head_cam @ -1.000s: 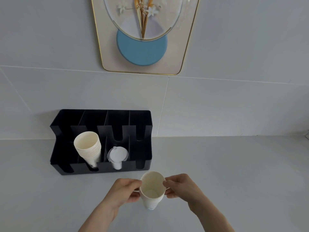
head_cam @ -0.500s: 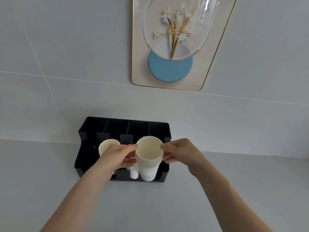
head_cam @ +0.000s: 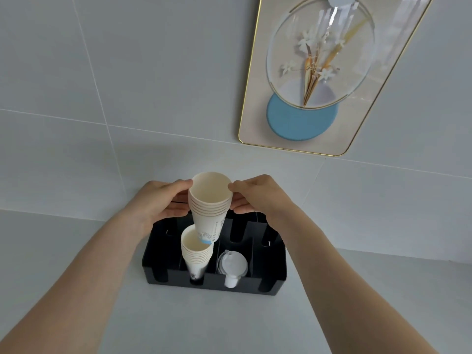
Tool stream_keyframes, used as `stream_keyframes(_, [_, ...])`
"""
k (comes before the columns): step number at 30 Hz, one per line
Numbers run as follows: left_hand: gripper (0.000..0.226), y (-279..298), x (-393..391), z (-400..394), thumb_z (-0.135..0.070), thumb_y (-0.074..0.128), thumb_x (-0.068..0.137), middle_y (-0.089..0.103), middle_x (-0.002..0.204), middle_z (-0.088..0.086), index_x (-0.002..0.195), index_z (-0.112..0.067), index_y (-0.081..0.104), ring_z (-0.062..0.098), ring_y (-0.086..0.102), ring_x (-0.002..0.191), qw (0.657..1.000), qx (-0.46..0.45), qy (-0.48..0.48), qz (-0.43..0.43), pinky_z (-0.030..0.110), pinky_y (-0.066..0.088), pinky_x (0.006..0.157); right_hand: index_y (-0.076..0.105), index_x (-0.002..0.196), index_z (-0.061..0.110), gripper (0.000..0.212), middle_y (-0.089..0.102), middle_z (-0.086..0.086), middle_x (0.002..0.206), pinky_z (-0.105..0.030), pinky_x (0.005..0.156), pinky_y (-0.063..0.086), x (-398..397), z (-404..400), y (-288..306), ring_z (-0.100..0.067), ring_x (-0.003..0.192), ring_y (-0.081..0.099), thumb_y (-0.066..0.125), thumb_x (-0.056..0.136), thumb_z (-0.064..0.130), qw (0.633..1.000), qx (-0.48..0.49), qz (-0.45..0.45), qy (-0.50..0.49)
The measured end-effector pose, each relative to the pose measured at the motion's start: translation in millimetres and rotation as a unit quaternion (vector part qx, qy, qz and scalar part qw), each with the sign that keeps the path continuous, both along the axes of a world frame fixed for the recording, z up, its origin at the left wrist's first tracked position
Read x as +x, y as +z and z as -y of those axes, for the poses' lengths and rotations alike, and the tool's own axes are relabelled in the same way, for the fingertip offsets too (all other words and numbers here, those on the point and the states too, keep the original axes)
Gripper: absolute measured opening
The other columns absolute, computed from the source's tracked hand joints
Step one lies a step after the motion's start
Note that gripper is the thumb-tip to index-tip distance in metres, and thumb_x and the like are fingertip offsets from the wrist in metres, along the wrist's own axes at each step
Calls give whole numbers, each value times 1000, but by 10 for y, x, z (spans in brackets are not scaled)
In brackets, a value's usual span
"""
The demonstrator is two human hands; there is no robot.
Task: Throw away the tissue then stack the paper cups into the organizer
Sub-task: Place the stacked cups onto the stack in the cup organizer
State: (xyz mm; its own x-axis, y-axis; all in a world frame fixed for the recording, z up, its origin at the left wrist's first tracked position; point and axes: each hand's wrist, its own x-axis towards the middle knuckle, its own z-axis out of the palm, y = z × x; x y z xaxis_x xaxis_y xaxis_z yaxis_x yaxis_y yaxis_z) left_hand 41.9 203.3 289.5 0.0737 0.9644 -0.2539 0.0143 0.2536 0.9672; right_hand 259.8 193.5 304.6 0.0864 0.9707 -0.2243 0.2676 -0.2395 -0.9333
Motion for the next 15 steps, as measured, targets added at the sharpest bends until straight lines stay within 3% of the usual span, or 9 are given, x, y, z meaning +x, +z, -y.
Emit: stream_keyframes(15, [13,-930,-227,-353,-24,72,90,78,92,14,92,-11,75,29,75,90,997,-78,19,-7,37,60,81,79,98,11,16,81,-8,85,-38,86,64,-322,-266,-939,-20,84,79,68,91,21,995,-93,22,-39])
